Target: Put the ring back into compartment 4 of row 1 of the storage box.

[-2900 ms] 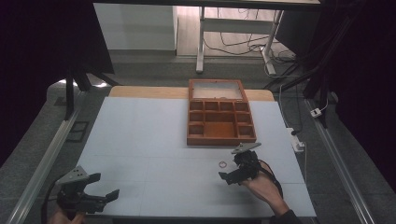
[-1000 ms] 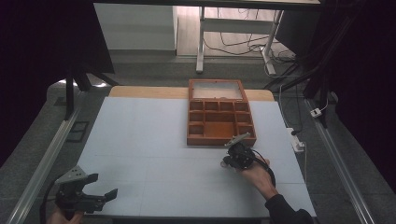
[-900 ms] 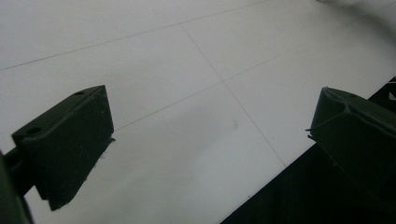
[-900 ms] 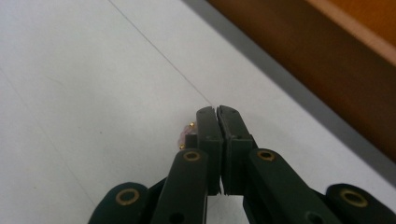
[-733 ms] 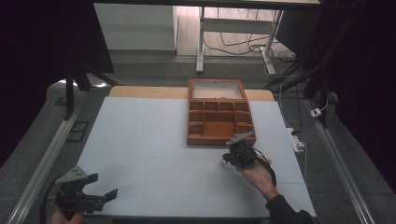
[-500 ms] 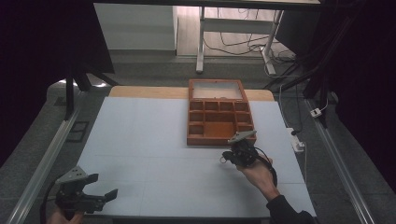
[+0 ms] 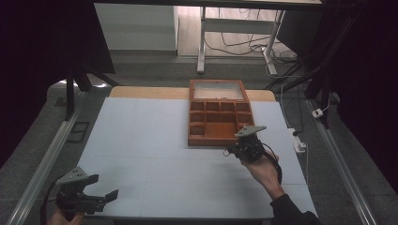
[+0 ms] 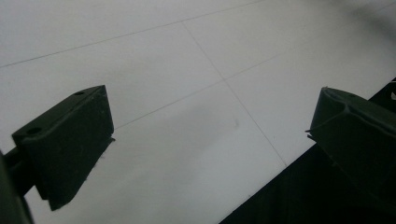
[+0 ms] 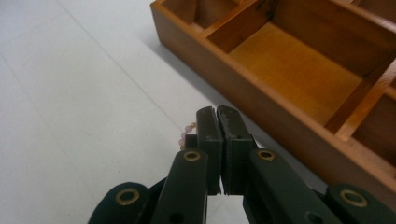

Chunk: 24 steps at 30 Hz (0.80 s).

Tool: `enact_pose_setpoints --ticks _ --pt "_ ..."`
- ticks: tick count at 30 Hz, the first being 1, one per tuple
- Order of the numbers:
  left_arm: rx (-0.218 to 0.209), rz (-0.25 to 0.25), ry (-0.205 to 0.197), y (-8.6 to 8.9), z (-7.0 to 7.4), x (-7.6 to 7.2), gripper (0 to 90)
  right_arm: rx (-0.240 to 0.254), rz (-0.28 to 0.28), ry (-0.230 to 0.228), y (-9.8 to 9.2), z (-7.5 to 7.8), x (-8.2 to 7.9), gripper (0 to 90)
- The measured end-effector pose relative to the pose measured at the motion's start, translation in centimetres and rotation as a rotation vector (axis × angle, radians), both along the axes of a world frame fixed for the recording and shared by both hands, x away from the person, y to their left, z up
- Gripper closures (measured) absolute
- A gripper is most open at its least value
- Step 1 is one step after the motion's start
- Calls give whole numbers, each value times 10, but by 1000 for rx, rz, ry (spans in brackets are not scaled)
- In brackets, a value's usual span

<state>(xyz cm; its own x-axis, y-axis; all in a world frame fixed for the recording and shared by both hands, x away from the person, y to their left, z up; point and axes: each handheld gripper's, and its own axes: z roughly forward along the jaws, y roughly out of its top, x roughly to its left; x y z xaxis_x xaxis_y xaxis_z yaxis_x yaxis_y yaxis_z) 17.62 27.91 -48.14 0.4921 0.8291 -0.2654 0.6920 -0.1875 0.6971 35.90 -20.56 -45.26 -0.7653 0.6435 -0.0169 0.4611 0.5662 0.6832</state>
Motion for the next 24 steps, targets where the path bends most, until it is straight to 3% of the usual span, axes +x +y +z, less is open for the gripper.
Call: enact_pose_setpoints --ticks 8,24 --pt "3 7 0 0 0 0 0 21 -37 -27 -8 8 11 888" --pt "5 11 2 0 0 1 0 42 -129 -76 -22 13 47 888"
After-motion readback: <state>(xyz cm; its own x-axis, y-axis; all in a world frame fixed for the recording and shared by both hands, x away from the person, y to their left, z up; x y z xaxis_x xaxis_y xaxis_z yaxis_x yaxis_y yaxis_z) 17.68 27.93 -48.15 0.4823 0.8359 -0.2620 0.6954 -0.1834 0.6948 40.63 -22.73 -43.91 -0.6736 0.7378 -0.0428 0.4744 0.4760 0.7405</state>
